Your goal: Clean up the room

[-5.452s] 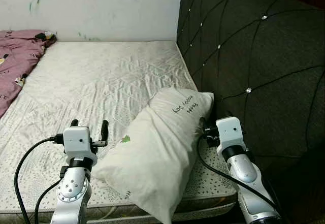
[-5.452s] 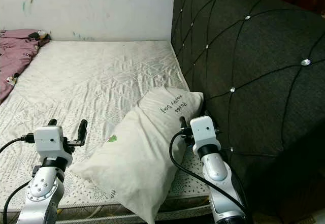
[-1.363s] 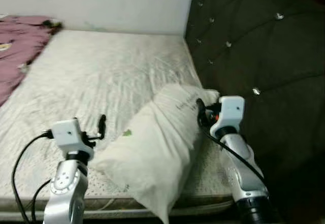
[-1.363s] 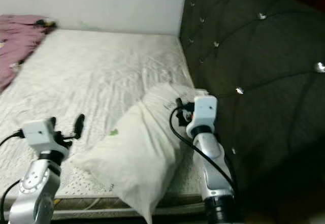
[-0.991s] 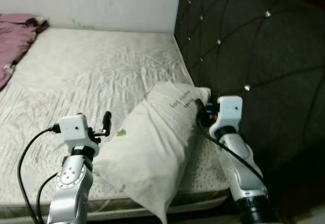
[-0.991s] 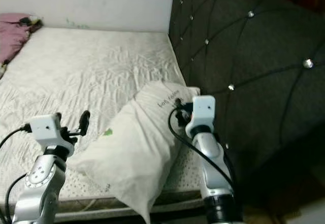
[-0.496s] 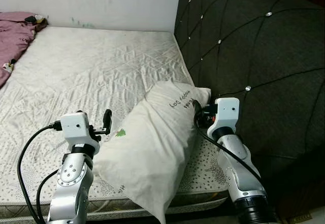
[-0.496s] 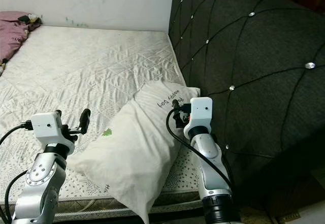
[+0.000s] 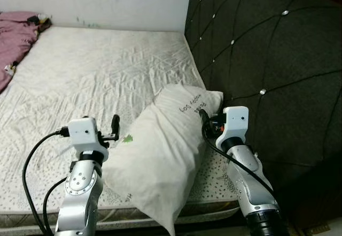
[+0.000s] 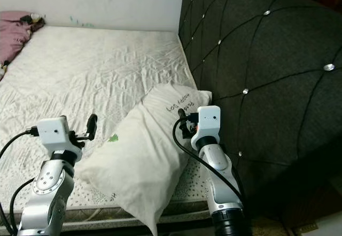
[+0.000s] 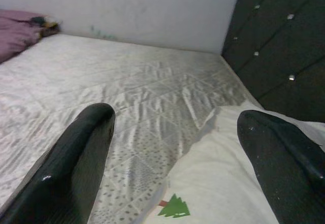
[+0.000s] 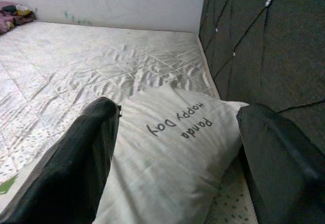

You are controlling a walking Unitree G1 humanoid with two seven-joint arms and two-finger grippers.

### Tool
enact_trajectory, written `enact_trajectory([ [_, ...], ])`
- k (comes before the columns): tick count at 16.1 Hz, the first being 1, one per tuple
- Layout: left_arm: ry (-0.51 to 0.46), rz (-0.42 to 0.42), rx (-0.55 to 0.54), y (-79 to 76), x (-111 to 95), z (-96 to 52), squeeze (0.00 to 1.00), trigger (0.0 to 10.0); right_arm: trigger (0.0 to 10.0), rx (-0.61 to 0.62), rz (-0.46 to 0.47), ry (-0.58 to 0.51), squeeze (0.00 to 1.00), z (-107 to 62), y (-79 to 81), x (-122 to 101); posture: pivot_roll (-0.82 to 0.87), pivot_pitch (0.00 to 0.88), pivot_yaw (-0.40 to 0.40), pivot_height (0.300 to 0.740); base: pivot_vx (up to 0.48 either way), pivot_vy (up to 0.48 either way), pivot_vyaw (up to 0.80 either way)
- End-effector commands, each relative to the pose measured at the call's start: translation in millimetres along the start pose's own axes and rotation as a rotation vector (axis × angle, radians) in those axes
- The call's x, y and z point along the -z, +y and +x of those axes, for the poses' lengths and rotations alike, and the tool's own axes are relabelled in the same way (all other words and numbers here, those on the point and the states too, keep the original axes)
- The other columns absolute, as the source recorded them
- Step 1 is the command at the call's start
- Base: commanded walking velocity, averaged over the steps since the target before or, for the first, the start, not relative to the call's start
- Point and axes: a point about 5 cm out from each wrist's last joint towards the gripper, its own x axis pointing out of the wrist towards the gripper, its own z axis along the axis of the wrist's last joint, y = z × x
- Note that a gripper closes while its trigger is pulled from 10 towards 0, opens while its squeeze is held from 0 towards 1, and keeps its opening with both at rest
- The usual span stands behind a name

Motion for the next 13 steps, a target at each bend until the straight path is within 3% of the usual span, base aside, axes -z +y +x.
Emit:
enact_trajectory([
  [1, -0.016, 0.003, 0.015, -0.8, -3, -0.2, 0.00, 10.0, 10.0, 0.000, 0.003, -0.019, 0.00, -0.7, -1.8, -4, 0.02, 0.071, -0.060, 0.676, 0.000, 0.000, 0.00],
  [4, -0.019, -0.035, -0.024, 0.0, -3, -3.2, 0.00, 10.0, 10.0, -0.009, 0.001, -0.016, 0.00, -0.9, -1.8, -3, 0.02, 0.075, -0.064, 0.647, 0.000, 0.000, 0.00],
  [7, -0.025, -0.035, -0.022, 1.3, -3, -3.5, 0.00, 10.0, 10.0, -0.015, -0.005, -0.010, 0.00, -0.6, -0.5, -2, 0.02, 0.075, -0.064, 0.647, 0.000, 0.000, 0.00],
  [8, -0.024, -0.010, -0.048, 5.9, -3, -3.7, 0.00, 10.0, 10.0, -0.016, -0.016, -0.004, 0.00, -0.7, -0.5, -1, 0.02, 0.075, -0.064, 0.647, 0.000, 0.000, 0.00],
  [11, -0.010, -0.049, -0.102, 16.4, -1, -3.7, 0.00, 10.0, 10.0, -0.019, -0.025, 0.011, 0.00, -3.3, -1.5, 4, 0.02, 0.075, -0.064, 0.647, 0.000, 0.000, 0.00],
  [13, 0.008, 0.000, -0.145, 17.1, 3, -2.1, 0.00, 10.0, 10.0, -0.046, -0.038, 0.019, 0.00, -2.7, 0.6, 5, 0.03, 0.064, -0.065, 0.634, 0.000, 0.000, 0.00],
])
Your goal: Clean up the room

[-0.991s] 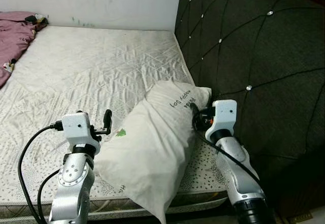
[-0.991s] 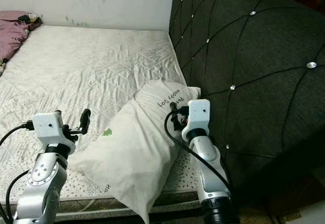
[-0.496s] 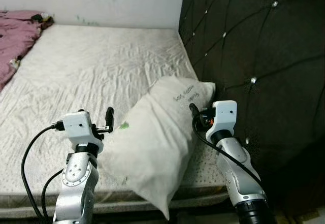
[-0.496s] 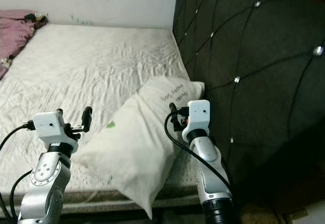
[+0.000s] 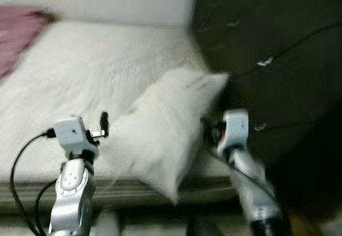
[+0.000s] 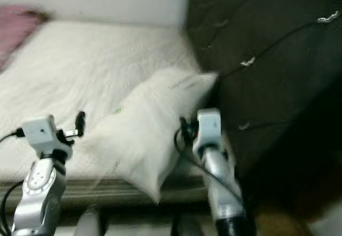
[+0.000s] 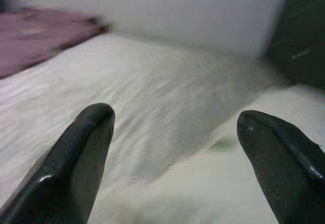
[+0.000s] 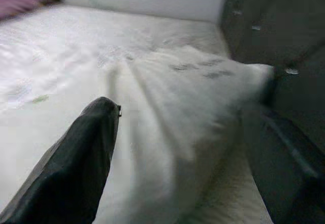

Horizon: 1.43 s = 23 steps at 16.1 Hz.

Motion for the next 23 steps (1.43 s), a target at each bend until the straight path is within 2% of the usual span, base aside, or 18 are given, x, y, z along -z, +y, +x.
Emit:
enact_trajectory([
  [1, 0.008, 0.014, -0.016, -4.9, 2.7, -1.6, 0.00, 10.0, 10.0, -0.023, -0.022, 0.006, 0.00, -1.6, 3.3, 3.6, 0.03, 0.064, -0.065, 0.619, 0.000, 0.000, 0.00],
  [2, 0.003, 0.035, -0.031, -5.5, 2.7, -2.5, 0.00, 10.0, 10.0, -0.032, -0.043, -0.003, 0.00, -1.4, 4.3, 2.9, 0.03, 0.058, -0.064, 0.609, 0.000, 0.000, 0.00],
  [4, 0.007, 0.000, 0.040, -7.8, 4.1, -5.7, 0.00, 10.0, 10.0, -0.052, -0.046, -0.001, 0.00, -1.6, 7.7, 4.0, 0.03, 0.058, -0.064, 0.599, 0.000, 0.000, 0.00],
  [5, 0.003, -0.030, 0.035, -4.4, 4.7, -7.2, 0.00, 10.0, 10.0, -0.067, -0.043, 0.004, 0.00, -2.3, 9.8, 5.3, 0.03, 0.056, -0.064, 0.599, 0.000, 0.000, 0.00],
  [8, 0.001, -0.031, 0.013, 0.9, 3.4, -3.1, 0.00, 10.0, 10.0, -0.081, -0.058, 0.013, 0.00, -2.9, 11.3, 8.2, 0.03, 0.057, -0.067, 0.599, 0.000, 0.000, 0.00],
  [19, -0.025, -0.022, 0.028, -0.5, -1.0, -1.0, 0.00, 10.0, 10.0, -0.073, -0.099, 0.009, 0.00, -2.1, 9.4, 10.5, 0.02, 0.067, -0.065, 0.595, 0.000, 0.000, 0.00],
  [23, -0.018, -0.027, 0.035, -1.8, 0.4, -0.3, 0.00, 10.0, 10.0, -0.082, -0.118, 0.015, 0.00, -2.4, 9.8, 12.7, 0.02, 0.069, -0.066, 0.595, 0.259, 0.000, 0.00],
])
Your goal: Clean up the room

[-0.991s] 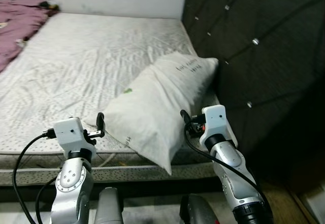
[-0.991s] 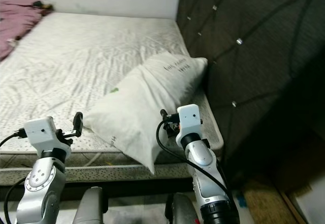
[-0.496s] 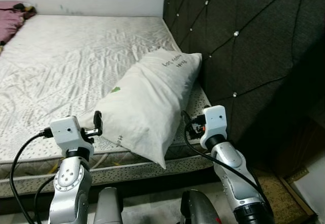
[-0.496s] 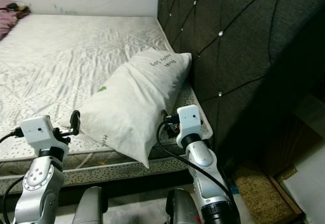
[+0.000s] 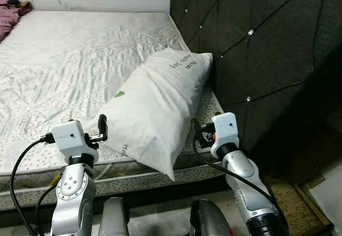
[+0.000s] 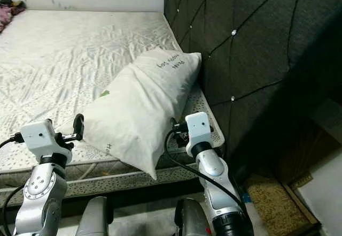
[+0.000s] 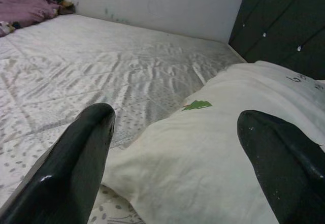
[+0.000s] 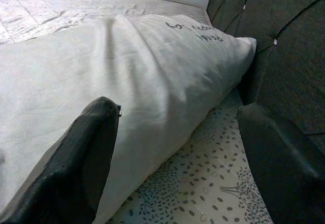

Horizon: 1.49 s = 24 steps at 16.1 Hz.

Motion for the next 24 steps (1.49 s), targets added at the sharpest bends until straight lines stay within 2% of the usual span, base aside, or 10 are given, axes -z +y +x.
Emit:
enact_trajectory([
  [1, 0.008, 0.002, 0.016, -2.7, 1.4, 2.0, 0.00, 10.0, 10.0, -0.007, -0.021, -0.004, 0.00, 1.3, -1.5, -0.8, 0.02, 0.070, -0.066, 0.595, 0.259, 0.000, 0.00],
  [5, 0.016, -0.001, 0.020, -3.8, 2.5, 2.5, 0.00, 10.0, 10.0, -0.013, -0.024, -0.005, 0.00, 1.8, -0.2, -0.9, 0.02, 0.069, -0.066, 0.595, 0.261, 0.000, 0.65],
  [20, 0.035, 0.007, 0.036, -5.7, 7.2, 3.9, 0.00, 10.0, 10.0, -0.028, 0.008, -0.009, 0.00, 3.1, 2.3, 0.5, 0.03, 0.056, -0.064, 0.595, 0.236, 0.000, 0.00],
  [21, 0.030, -0.031, 0.045, -7.5, 7.1, 4.1, 0.00, 10.0, 10.0, -0.032, 0.008, -0.005, 0.00, 3.3, 2.9, 1.4, 0.03, 0.055, -0.066, 0.595, 0.360, 0.000, 0.00],
  [24, 0.041, -0.035, 0.056, -12.5, 9.6, 3.0, 0.00, 10.0, 10.0, -0.037, 0.012, 0.004, 0.00, 3.4, 3.7, 3.1, 0.02, 0.050, -0.069, 0.595, 0.203, 0.000, 0.00],
])
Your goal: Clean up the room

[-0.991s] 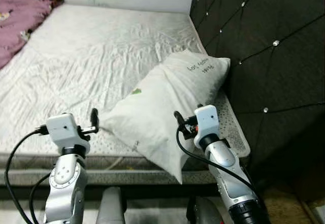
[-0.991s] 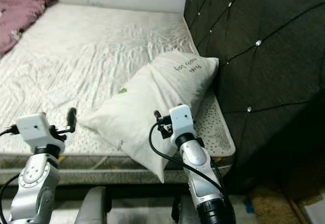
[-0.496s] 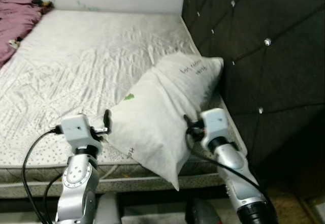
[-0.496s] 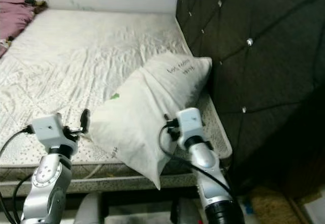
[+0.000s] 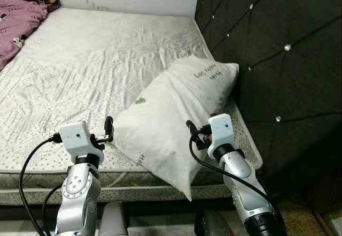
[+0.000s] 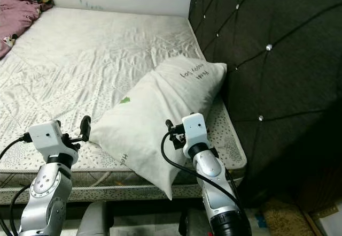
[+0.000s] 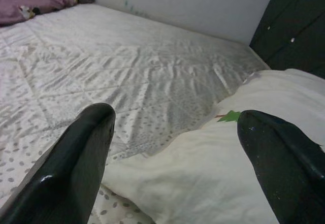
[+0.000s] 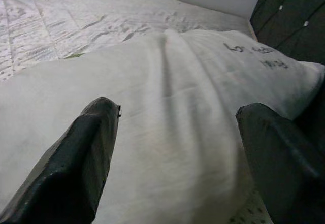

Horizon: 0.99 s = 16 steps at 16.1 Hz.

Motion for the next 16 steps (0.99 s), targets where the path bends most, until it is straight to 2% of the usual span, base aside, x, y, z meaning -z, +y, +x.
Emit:
enact_trajectory([
  [1, 0.009, 0.005, 0.013, -3.9, 2, 0.2, 0.00, 10.0, 10.0, -0.002, 0.005, 0.007, 0.00, 0.7, -2.2, 1, 0.02, 0.050, -0.069, 0.595, 0.000, 0.000, 0.00],
  [3, 0.019, 0.009, 0.005, -2.7, 4, -0.1, 0.00, 10.0, 10.0, -0.005, 0.008, 0.017, 0.00, -0.2, -2.6, 3, 0.02, 0.050, -0.070, 0.591, 0.000, 0.000, 0.00],
  [7, 0.018, -0.005, -0.002, -2.7, 4, 0.6, 0.00, 10.0, 10.0, -0.011, 0.011, 0.021, 0.00, -1.1, -0.4, 5, 0.02, 0.059, -0.071, 0.546, 0.000, 0.000, 0.00],
  [9, 0.015, -0.011, -0.001, -4.9, 3, 1.2, 0.00, 10.0, 10.0, -0.029, 0.012, 0.058, 0.00, -1.4, 2.4, 10, 0.02, 0.061, -0.070, 0.546, 0.000, 0.000, 0.00],
  [10, 0.016, -0.017, 0.000, -5.7, 3, 1.0, 0.00, 10.0, 10.0, -0.139, 0.059, 0.119, 0.00, -2.7, 14.2, 16, 0.02, 0.067, -0.067, 0.546, 0.000, 0.000, 0.00],
  [11, 0.019, -0.019, 0.001, -5.9, 4, 0.9, 0.00, 10.0, 10.0, -0.193, 0.059, 0.144, 0.00, -3.3, 20.1, 18, 0.02, 0.069, -0.067, 0.546, 0.000, 0.000, 0.00],
  [13, 0.022, -0.020, 0.012, -8.2, 5, 1.7, 0.00, 10.0, 10.0, -0.239, 0.065, 0.144, 0.00, -1.5, 25.0, 15, 0.02, 0.071, -0.065, 0.546, 0.000, 0.000, 0.00],
  [16, 0.017, -0.030, 0.019, -10.1, 3, 3.1, 0.00, 10.0, 10.0, -0.241, 0.069, 0.154, 0.00, 2.9, 25.6, 12, 0.02, 0.072, -0.065, 0.546, 0.000, 0.000, 0.00],
])
